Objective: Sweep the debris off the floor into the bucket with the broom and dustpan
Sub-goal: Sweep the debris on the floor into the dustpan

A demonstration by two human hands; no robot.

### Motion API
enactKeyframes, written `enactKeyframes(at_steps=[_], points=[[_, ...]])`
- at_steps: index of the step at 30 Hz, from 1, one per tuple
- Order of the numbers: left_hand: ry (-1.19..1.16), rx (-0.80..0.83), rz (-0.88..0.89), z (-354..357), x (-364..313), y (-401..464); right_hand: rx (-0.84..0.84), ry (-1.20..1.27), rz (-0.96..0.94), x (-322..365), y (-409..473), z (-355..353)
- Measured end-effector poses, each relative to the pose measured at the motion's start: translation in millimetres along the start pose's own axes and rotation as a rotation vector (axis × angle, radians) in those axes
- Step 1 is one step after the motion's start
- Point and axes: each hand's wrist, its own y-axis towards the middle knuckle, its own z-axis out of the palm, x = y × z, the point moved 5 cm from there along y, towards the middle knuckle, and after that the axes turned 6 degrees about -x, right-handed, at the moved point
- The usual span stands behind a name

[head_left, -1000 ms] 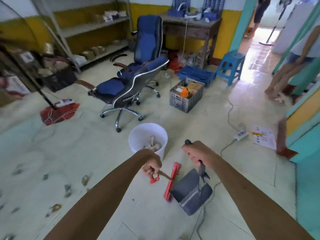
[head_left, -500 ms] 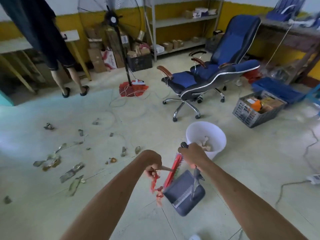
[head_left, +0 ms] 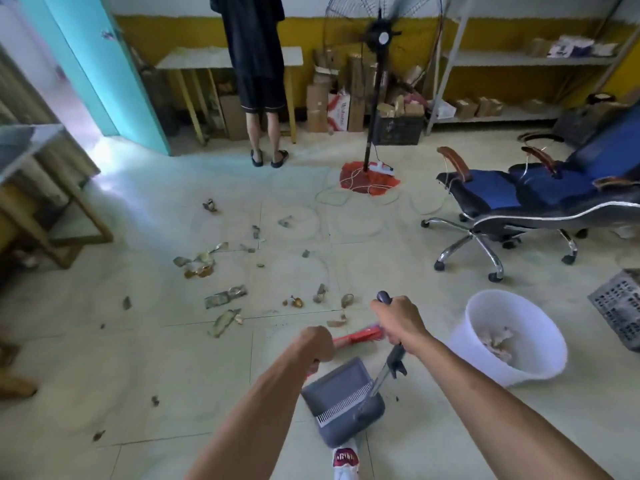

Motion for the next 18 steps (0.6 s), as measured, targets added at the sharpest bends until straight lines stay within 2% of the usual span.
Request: enactKeyframes(at_steps=[2,7,11,13,15,18], points=[[0.091,-0.007,0.062,-23.1,-8.8,25.3,0.035,-0.014,-0.007,17.0,20.4,11.2],[0.164,-0.012,0.031,-52.0,-37.1,78.2,0.090,0.010,0.001,47.6,86.4,20.0],[0.110,0.124,-0.080,-69.4,-60.4,124.4,0.150,0.008,0.006,69.9,134.8,11.9],[0.255,0.066,-0.003,-82.7,-83.4,155.3,0.199,0.003,-0.019,81.5,157.1,4.6],[0.477,-0.018,0.122,-92.5,-107.6,184.0,0.241,-0.014,-0.046,90.2,177.6,-5.0],[0.787,-0.153,0.218,-110.7,-121.4,232.6,0.311,-0.023,-0.071,95.4,206.6,-18.2]])
